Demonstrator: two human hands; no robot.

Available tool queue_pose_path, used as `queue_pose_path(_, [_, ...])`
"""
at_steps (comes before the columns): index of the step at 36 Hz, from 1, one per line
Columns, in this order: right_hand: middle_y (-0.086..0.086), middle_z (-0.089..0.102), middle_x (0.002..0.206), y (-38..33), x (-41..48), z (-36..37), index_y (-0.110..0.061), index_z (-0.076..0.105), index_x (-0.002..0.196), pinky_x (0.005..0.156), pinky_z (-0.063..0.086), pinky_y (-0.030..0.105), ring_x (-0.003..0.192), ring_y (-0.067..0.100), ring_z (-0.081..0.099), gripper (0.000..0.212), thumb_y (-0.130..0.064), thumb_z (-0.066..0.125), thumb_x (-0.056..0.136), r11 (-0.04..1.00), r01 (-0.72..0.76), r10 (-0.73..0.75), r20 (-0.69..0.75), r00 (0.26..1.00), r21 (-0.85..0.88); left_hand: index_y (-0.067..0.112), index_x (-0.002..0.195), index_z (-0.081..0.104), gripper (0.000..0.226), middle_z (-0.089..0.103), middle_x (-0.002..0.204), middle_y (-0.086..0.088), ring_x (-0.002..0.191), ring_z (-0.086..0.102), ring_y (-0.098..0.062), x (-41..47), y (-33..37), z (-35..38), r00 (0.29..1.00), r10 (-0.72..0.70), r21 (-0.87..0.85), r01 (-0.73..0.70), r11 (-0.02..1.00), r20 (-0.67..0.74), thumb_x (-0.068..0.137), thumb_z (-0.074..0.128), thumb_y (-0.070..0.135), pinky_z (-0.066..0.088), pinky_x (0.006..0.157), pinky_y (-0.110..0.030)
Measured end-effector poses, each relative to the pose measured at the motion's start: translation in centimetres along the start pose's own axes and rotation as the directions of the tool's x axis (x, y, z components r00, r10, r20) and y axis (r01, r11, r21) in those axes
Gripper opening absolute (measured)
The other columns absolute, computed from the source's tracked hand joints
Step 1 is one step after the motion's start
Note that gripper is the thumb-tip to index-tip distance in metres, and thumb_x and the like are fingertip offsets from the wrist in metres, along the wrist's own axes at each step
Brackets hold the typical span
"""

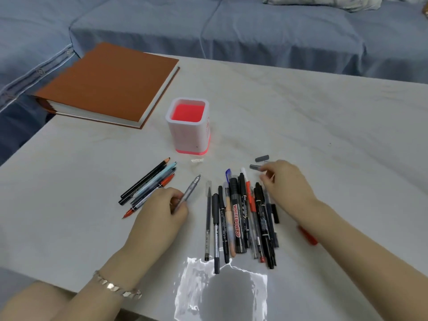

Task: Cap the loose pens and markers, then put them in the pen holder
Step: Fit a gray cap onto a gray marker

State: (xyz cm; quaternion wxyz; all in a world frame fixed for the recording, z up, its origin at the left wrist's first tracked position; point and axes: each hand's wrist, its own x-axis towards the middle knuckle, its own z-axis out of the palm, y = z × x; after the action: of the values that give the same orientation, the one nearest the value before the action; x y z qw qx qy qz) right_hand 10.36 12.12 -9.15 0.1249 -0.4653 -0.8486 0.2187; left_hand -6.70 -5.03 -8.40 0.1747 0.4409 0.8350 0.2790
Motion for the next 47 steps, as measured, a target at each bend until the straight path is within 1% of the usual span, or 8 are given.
queue_pose_path(10, [0.016,0.050,0.116,0.0,4.0,2.0,-0.001,0.060,0.110,0.085,0.044,0.036,0.106,0.032,0.051,0.027,-0.018,0.046,0.094,0.967,-0.027,0.058,0.117,0.991,-0.255,0.036,0.072,0.053,0.025,0.062,0.074,0.015,0.075,0.055,0.008,-0.6,1.5,-0.5,0.997,-0.045,-0.195,0.056,0.979,0.059,0.084,0.058,0.014,0.040,0.061,-0.001])
queue_pose_path(17, [0.007,0.064,0.093,-0.7,0.3,-0.8,-0.011,0.064,0.095,0.072,0.041,0.020,0.075,0.012,0.056,0.012,-0.015,0.054,0.089,0.952,-0.064,0.073,-0.020,0.997,0.298,0.030,0.076,0.060,0.021,0.063,0.072,0.011,0.073,0.056,0.008,-0.7,3.2,0.0,0.998,-0.003,-0.318,0.022,0.948,0.060,0.082,0.062,0.009,0.041,0.062,-0.001])
queue_pose_path(19, [0.005,0.063,0.079,-1.4,-1.6,-2.4,-0.010,0.061,0.091,0.064,0.048,0.016,0.061,0.005,0.058,0.008,-0.012,0.054,0.089,0.795,-0.151,0.155,0.044,0.987,0.587,0.031,0.076,0.060,0.023,0.062,0.068,0.012,0.071,0.055,0.007,-0.8,4.0,0.3,0.997,0.014,-0.344,0.012,0.939,0.074,0.081,0.063,0.008,0.041,0.061,-0.002])
queue_pose_path(22, [0.004,0.062,0.071,-1.9,-4.2,-4.3,-0.002,0.060,0.097,0.057,0.052,0.012,0.054,0.002,0.060,0.013,-0.008,0.050,0.091,0.375,-0.257,0.244,0.172,0.954,0.891,0.033,0.076,0.061,0.026,0.064,0.072,0.024,0.069,0.056,0.006,-1.2,5.3,0.5,0.991,0.059,-0.393,-0.007,0.919,0.121,0.080,0.065,0.008,0.041,0.061,-0.003])
queue_pose_path(26, [0.001,0.066,0.064,-2.2,-6.8,-5.9,-0.012,0.061,0.094,0.054,0.052,0.011,0.054,0.005,0.062,0.013,-0.004,0.053,0.086,0.176,-0.185,0.319,0.122,0.940,0.967,0.034,0.079,0.065,0.024,0.065,0.079,0.020,0.070,0.058,0.004,-2.0,6.9,0.8,0.977,0.120,-0.418,-0.036,0.908,0.176,0.079,0.066,0.009,0.041,0.062,-0.002])
queue_pose_path(32, [-0.004,0.071,0.068,-2.3,-8.8,-6.1,-0.018,0.065,0.084,0.050,0.047,0.012,0.054,0.005,0.054,0.013,-0.007,0.059,0.080,0.209,-0.148,0.367,0.063,0.928,0.967,0.036,0.079,0.065,0.028,0.068,0.072,0.004,0.066,0.061,-0.005,-2.9,8.6,0.9,0.954,0.165,-0.463,-0.031,0.886,0.251,0.081,0.065,0.008,0.043,0.053,-0.005])
queue_pose_path(38, [-0.007,0.072,0.068,-2.0,-9.5,-5.9,-0.019,0.066,0.082,0.054,0.048,0.012,0.059,0.001,0.059,0.016,-0.003,0.061,0.080,0.281,-0.142,0.384,0.025,0.923,0.949,0.041,0.079,0.063,0.027,0.066,0.082,0.020,0.071,0.062,0.001,-3.4,9.0,0.9,0.946,0.190,-0.412,-0.069,0.909,0.261,0.081,0.065,0.015,0.042,0.062,-0.004])
queue_pose_path(47, [-0.008,0.071,0.068,-1.7,-10.0,-5.8,-0.020,0.068,0.085,0.056,0.049,0.012,0.059,0.001,0.059,0.018,-0.005,0.060,0.079,0.260,-0.161,0.380,0.052,0.924,0.952,0.041,0.081,0.063,0.027,0.065,0.076,0.024,0.061,0.060,0.001,-3.8,9.2,0.5,0.944,0.175,-0.419,-0.043,0.907,0.281,0.082,0.064,0.013,0.041,0.053,-0.005])
